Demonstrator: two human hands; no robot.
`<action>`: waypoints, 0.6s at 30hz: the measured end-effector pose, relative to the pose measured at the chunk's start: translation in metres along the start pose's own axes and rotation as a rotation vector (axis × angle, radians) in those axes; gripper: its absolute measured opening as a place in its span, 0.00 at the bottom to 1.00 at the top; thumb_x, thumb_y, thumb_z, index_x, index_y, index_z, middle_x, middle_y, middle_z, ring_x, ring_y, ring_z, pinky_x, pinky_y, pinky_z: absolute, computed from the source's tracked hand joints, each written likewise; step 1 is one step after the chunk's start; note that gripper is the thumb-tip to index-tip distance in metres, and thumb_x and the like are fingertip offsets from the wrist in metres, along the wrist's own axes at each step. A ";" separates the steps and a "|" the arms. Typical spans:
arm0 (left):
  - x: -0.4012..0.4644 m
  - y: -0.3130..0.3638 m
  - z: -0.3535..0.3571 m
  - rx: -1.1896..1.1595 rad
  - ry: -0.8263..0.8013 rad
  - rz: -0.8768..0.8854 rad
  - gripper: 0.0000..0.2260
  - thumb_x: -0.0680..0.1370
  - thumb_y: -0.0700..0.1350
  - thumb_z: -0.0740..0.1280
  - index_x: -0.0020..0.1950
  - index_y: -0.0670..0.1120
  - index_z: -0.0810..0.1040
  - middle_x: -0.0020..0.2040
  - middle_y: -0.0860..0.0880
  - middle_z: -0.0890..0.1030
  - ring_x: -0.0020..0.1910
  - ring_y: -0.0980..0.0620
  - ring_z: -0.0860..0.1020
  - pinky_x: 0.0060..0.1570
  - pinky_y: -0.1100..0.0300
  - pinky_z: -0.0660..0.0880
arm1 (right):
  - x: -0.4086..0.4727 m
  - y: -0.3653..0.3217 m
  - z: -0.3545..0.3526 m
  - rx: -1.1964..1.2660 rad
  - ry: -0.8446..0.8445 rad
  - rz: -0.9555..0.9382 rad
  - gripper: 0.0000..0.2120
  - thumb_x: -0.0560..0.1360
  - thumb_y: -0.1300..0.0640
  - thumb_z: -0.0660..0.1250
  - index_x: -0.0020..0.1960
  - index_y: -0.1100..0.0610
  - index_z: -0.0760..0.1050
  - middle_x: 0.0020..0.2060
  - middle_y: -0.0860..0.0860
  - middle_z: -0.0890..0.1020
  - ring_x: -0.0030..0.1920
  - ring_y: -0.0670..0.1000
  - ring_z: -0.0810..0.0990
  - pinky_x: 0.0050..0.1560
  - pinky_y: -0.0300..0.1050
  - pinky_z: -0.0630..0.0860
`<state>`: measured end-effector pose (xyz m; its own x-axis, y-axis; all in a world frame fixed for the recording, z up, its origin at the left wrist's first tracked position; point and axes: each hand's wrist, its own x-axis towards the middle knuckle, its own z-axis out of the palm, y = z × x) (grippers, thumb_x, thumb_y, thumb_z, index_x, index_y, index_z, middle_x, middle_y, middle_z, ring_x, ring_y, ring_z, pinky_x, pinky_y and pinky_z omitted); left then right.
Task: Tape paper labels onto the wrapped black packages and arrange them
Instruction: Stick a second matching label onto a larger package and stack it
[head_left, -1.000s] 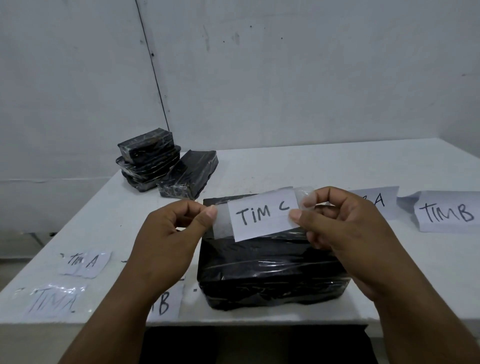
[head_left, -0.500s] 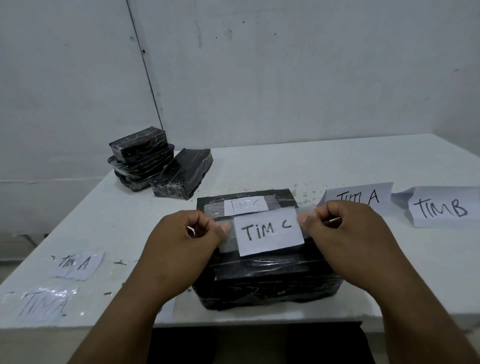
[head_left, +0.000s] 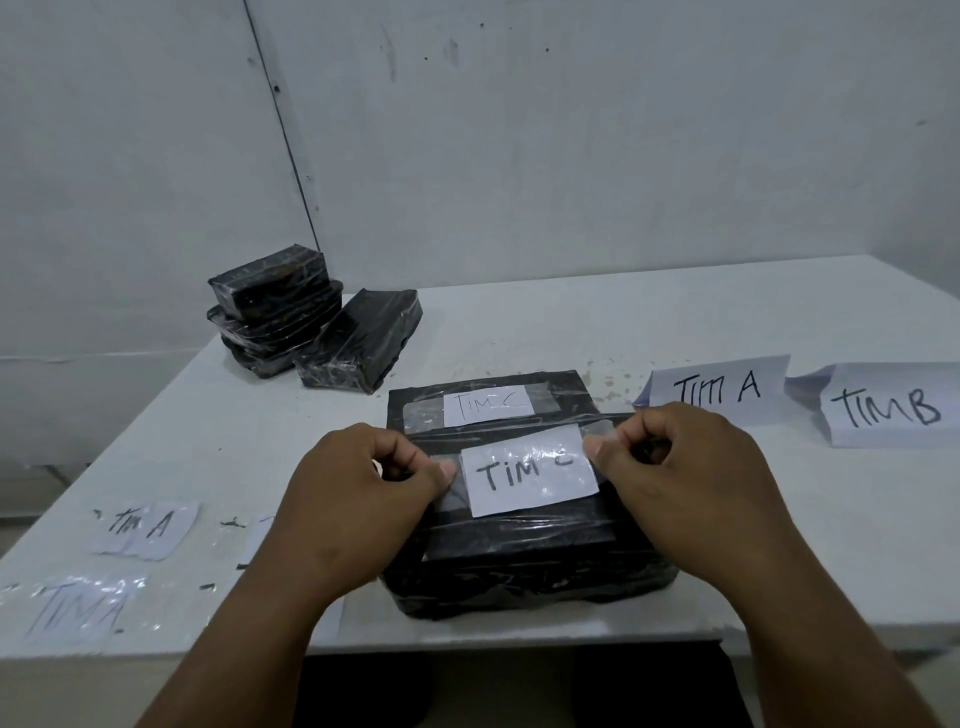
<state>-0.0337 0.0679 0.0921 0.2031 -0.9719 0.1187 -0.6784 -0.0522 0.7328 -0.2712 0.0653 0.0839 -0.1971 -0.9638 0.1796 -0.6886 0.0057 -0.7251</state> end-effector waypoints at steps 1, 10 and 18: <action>0.001 0.000 0.000 0.011 -0.004 0.000 0.14 0.72 0.56 0.76 0.32 0.51 0.82 0.30 0.55 0.80 0.30 0.59 0.76 0.35 0.60 0.69 | 0.000 0.001 0.001 -0.001 0.003 -0.004 0.14 0.73 0.43 0.72 0.32 0.47 0.79 0.31 0.38 0.80 0.35 0.37 0.78 0.34 0.34 0.66; 0.002 0.002 -0.002 0.055 -0.062 0.000 0.13 0.72 0.56 0.76 0.34 0.50 0.83 0.34 0.59 0.81 0.31 0.66 0.76 0.33 0.64 0.67 | -0.003 0.005 0.004 0.025 0.009 -0.027 0.13 0.74 0.46 0.73 0.33 0.49 0.78 0.33 0.41 0.80 0.37 0.40 0.78 0.35 0.33 0.66; 0.002 0.001 0.000 -0.010 -0.044 -0.033 0.11 0.69 0.54 0.80 0.38 0.50 0.81 0.34 0.51 0.81 0.29 0.60 0.75 0.34 0.62 0.70 | -0.007 0.008 0.009 0.047 0.042 -0.032 0.11 0.74 0.47 0.74 0.36 0.48 0.78 0.40 0.42 0.79 0.40 0.39 0.77 0.36 0.28 0.64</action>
<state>-0.0335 0.0659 0.0930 0.1941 -0.9788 0.0648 -0.6647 -0.0827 0.7426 -0.2689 0.0698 0.0709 -0.2057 -0.9512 0.2301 -0.6616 -0.0381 -0.7489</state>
